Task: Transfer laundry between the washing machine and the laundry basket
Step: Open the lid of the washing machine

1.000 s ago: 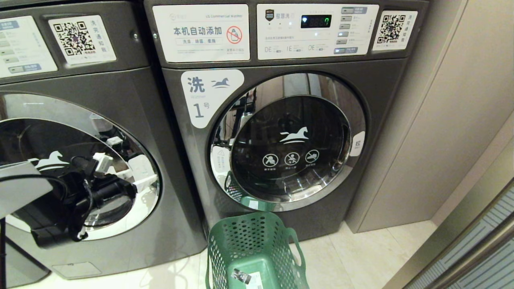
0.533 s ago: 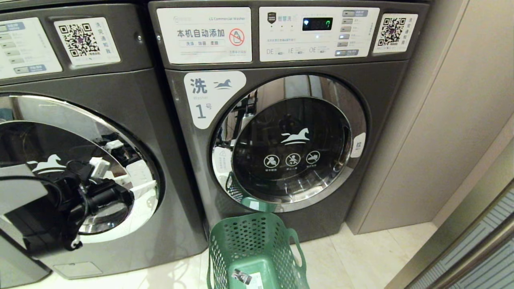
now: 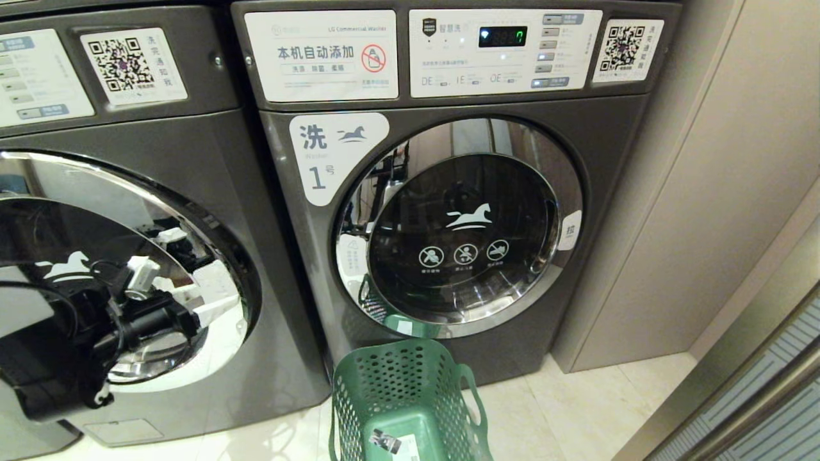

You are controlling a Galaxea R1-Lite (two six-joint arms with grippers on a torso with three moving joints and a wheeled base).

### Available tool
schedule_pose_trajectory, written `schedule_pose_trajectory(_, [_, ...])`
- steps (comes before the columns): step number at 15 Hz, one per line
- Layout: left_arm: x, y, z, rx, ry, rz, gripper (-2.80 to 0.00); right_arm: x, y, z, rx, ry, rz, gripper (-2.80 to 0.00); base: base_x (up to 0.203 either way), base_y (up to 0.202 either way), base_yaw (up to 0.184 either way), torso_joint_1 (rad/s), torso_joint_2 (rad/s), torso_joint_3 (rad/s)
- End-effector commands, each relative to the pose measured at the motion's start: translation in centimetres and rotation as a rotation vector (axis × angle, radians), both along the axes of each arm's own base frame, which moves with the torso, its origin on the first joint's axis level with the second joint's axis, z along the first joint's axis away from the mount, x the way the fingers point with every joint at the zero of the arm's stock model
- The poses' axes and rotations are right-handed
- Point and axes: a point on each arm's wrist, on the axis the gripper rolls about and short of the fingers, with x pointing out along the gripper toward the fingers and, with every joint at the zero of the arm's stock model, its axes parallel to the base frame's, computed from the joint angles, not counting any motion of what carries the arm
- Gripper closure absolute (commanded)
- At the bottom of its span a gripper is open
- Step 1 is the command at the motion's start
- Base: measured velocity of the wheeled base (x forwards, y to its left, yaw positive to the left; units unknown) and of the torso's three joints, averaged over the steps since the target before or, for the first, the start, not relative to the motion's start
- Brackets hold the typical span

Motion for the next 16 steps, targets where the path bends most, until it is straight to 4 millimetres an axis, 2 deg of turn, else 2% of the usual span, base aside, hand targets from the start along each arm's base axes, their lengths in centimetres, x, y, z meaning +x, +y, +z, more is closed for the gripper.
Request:
schedule_pose_trajectory(1, [-1.2, 2.5, 0.7, 0.002, -0.009, 0.091, -2.8, 0.0, 0.0, 0.0, -0.001, 0.001, 0.001, 0.0, 0.0, 0.0, 0.0, 0.0, 0.0, 0.0])
schedule_pose_trajectory(5, [-3.6, 5.5, 1.6, -0.002, -0.005, 0.191, -2.8, 0.0, 0.0, 0.0, -0.001, 0.001, 0.001, 0.0, 0.0, 0.0, 0.0, 0.0, 0.0, 0.0])
schedule_pose_trajectory(7, [-5.4, 5.7, 2.4, -0.006, 0.002, 0.223, -2.8, 0.0, 0.0, 0.0, -0.001, 0.001, -0.001, 0.0, 0.0, 0.0, 0.0, 0.0, 0.0, 0.0])
schedule_pose_trajectory(9, [-7.9, 5.7, 4.5, 0.006, -0.022, 0.264, -2.8, 0.0, 0.0, 0.0, -0.001, 0.001, 0.001, 0.0, 0.0, 0.0, 0.0, 0.0, 0.0, 0.0])
schedule_pose_trajectory(11, [-11.0, 5.1, 7.9, 0.034, -0.088, 0.309, -2.8, 0.0, 0.0, 0.0, -0.001, 0.001, 0.001, 0.0, 0.0, 0.0, 0.0, 0.0, 0.0, 0.0])
schedule_pose_trajectory(13, [-14.8, 4.0, 12.9, 0.068, -0.212, 0.368, -2.8, 0.0, 0.0, 0.0, -0.001, 0.001, 0.001, 0.0, 0.0, 0.0, 0.0, 0.0, 0.0, 0.0])
schedule_pose_trajectory(14, [-17.1, 3.2, 15.8, 0.087, -0.293, 0.416, -2.8, 0.0, 0.0, 0.0, -0.001, 0.001, 0.001, 0.0, 0.0, 0.0, 0.0, 0.0, 0.0, 0.0])
schedule_pose_trajectory(16, [-23.3, 0.8, 22.0, 0.104, -0.486, 0.567, -2.8, 0.0, 0.0, 0.0, -0.001, 0.001, 0.001, 0.0, 0.0, 0.0, 0.0, 0.0, 0.0, 0.0])
